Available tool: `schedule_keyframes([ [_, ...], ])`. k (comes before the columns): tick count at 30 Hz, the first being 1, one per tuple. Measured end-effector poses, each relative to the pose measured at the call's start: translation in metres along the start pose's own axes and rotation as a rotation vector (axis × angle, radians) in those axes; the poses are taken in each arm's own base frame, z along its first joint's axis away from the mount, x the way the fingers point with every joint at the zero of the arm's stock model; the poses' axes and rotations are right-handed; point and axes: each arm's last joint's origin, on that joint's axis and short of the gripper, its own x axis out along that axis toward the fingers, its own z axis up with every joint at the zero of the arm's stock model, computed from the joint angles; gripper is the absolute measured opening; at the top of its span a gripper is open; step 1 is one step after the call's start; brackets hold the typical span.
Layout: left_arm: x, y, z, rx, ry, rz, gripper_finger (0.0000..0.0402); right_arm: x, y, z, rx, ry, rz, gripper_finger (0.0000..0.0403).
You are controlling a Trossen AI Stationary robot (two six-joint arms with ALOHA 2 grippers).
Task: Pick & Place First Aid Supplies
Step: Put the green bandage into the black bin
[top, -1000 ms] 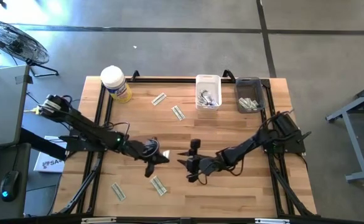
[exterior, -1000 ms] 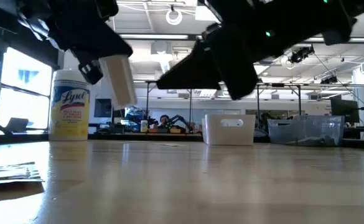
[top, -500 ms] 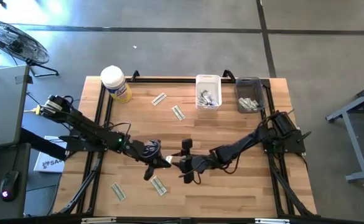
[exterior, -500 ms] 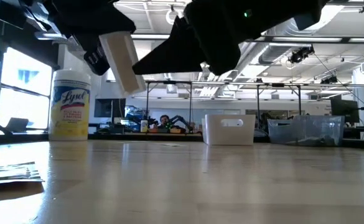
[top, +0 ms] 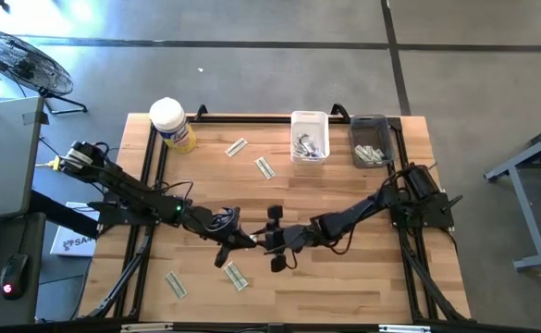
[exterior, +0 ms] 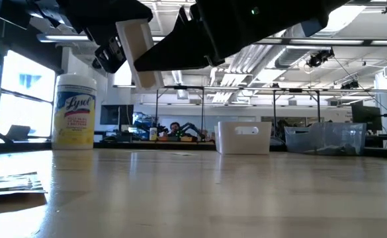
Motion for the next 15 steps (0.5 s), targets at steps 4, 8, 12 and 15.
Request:
schedule_keyframes([
  [4,0.0,0.0004,-0.0005,0.006,0.004,0.006,0.0,0.0005,-0.0007,0.0001,0.065,-0.004,0.028,0.0032],
  [8,0.0,0.0013,-0.0028,0.015,0.033,0.006,0.0001,0.0005,-0.0002,0.0,0.085,-0.003,0.04,0.0007],
  [12,0.0,0.0018,-0.0019,0.045,0.018,0.023,0.0003,0.0002,-0.0006,-0.0004,0.126,0.004,0.019,0.0012],
  [15,-0.0004,0.0019,0.0005,0.082,-0.014,0.048,0.0023,-0.0005,-0.0009,-0.0003,0.149,0.012,0.016,0.0003],
])
